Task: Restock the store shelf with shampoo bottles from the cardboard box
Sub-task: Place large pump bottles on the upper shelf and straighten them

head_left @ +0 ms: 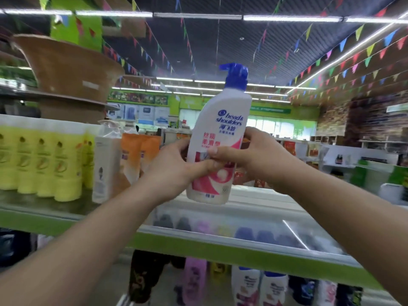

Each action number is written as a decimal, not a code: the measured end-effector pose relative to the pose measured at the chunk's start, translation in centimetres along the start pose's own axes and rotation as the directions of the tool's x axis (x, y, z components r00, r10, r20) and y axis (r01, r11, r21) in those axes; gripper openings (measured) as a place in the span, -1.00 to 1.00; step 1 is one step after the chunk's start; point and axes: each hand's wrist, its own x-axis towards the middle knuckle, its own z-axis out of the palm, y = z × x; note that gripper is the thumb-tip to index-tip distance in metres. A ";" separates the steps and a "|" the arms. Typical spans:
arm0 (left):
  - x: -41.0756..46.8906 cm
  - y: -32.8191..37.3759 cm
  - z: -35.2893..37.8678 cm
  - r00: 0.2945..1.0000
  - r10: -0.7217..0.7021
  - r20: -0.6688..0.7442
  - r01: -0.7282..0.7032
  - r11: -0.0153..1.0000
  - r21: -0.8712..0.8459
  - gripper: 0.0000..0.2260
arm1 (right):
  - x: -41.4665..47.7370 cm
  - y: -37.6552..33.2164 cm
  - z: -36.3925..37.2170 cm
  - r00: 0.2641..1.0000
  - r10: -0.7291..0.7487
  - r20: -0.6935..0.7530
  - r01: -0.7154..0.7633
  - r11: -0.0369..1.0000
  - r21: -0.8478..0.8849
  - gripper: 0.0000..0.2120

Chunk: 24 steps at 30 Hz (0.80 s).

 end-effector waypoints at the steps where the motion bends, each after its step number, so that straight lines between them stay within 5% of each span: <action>1: 0.6 -0.7 -0.8 1.000 0.019 -0.010 -0.019 1.000 0.005 -0.59 | 1.1 0.2 0.6 1.000 0.001 -0.001 -0.001 1.000 0.004 -0.56; 13: -3.4 -4.6 -8.5 0.980 0.067 -0.186 -0.050 0.994 0.096 -0.84 | 12.0 8.6 7.9 0.977 0.212 0.011 -0.210 0.972 -0.103 -0.58; 24: -5.6 -7.3 -10.6 0.975 0.108 -0.195 -0.108 0.994 0.010 -0.73 | 16.1 10.9 11.9 0.966 0.252 0.054 -0.249 0.967 -0.049 -0.70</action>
